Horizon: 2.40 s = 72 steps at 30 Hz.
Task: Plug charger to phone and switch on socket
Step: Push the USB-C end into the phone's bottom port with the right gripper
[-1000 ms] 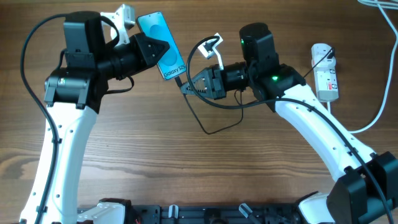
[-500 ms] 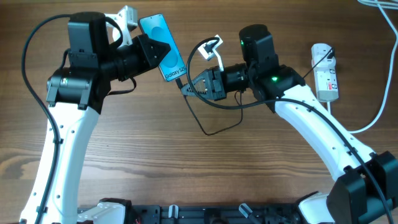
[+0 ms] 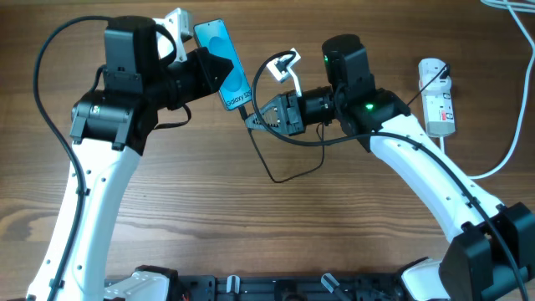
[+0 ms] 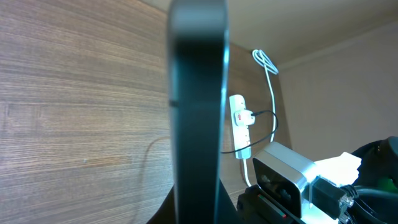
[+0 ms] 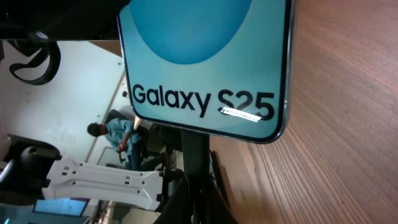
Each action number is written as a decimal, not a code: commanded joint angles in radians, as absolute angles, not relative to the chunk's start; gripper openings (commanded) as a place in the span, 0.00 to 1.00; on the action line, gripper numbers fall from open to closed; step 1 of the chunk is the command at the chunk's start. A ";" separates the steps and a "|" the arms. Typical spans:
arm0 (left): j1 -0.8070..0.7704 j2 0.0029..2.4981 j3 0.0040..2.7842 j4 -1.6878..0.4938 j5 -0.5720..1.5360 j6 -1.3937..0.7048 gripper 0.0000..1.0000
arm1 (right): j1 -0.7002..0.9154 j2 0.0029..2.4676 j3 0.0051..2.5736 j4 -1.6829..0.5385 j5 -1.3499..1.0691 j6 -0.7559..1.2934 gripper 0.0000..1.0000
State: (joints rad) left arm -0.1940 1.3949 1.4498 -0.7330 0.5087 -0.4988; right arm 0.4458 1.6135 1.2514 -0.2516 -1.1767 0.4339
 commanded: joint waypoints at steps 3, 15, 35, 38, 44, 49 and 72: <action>-0.293 1.397 1.406 -0.828 0.705 -0.503 0.04 | 0.432 1.600 1.314 -0.091 -1.092 0.497 0.04; -0.262 1.397 1.406 -0.690 0.686 -0.511 0.04 | 0.432 1.600 1.314 -0.296 -1.100 0.363 0.79; -0.237 1.397 1.406 -0.620 0.616 -0.661 0.04 | 0.435 1.600 1.314 -0.570 -1.160 0.131 0.46; -0.238 1.397 1.406 -0.620 0.615 -0.667 0.04 | 0.435 1.600 1.314 -0.566 -1.160 0.131 0.30; -0.238 1.397 1.406 -0.620 0.615 -0.667 0.04 | 0.435 1.600 1.314 -0.557 -1.160 0.134 0.04; -0.238 1.397 1.406 -0.620 0.616 -0.672 0.04 | 0.435 1.600 1.314 -0.500 -1.160 0.206 0.04; -0.272 1.397 1.406 -0.670 0.752 -0.636 0.04 | 0.434 1.600 1.314 -0.244 -1.161 0.430 0.05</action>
